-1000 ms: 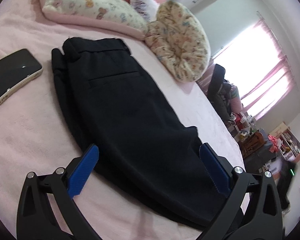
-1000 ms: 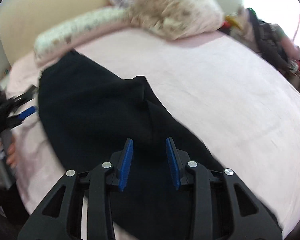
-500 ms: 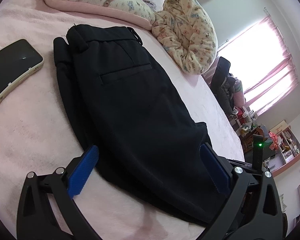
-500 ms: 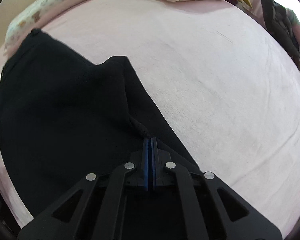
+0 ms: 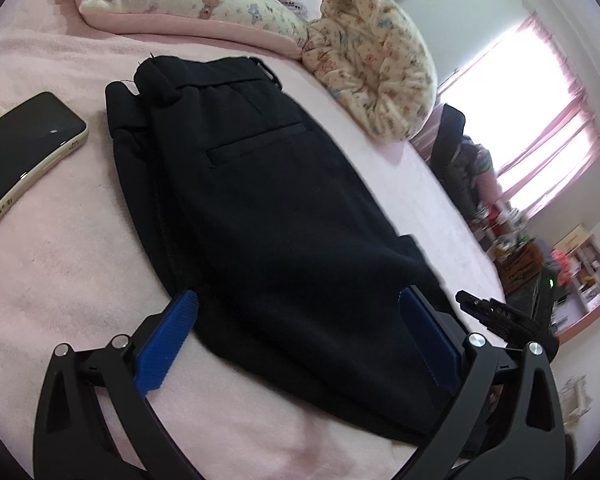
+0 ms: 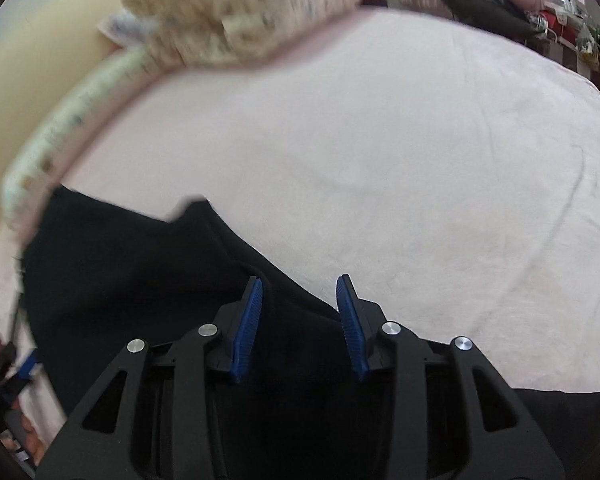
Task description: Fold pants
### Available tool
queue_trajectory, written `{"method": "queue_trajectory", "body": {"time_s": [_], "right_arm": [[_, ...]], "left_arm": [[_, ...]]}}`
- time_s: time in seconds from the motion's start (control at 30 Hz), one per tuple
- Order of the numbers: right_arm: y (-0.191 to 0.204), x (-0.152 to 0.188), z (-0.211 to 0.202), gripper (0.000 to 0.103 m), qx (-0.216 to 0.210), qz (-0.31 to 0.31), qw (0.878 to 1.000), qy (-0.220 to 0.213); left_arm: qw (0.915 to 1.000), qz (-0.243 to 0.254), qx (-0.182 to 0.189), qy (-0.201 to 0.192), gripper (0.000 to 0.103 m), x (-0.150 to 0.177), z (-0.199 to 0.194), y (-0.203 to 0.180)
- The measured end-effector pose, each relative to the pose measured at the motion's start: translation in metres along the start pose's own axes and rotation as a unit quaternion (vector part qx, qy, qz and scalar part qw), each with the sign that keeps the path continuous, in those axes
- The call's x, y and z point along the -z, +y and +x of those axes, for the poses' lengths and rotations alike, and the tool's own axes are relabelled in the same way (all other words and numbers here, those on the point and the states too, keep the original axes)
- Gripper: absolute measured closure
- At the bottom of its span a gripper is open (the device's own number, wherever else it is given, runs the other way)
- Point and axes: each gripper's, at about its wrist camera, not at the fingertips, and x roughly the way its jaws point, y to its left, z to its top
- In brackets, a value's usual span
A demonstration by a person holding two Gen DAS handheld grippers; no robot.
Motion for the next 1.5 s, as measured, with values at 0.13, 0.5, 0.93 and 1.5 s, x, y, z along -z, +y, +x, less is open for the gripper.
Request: {"method": "queue_trajectory", "body": {"time_s": [0.13, 0.5, 0.93, 1.5], "right_arm": [[-0.012, 0.021, -0.028, 0.063, -0.022, 0.014, 0.999, -0.038], [-0.013, 0.07, -0.046, 0.069, -0.094, 0.084, 0.992, -0.016], [-0.013, 0.112, -0.102, 0.062, -0.111, 0.071, 0.991, -0.022], [-0.055, 0.169, -0.138, 0.05, -0.098, 0.137, 0.985, -0.041]], "left_arm": [[0.9959, -0.035, 0.068, -0.048, 0.002, -0.011, -0.023, 0.006], [0.9685, -0.189, 0.157, 0.041, 0.005, -0.066, -0.008, 0.075], [0.973, -0.195, 0.099, 0.074, 0.025, -0.055, 0.013, 0.075], [0.975, -0.202, 0.092, 0.017, 0.096, -0.046, 0.01, 0.072]]}}
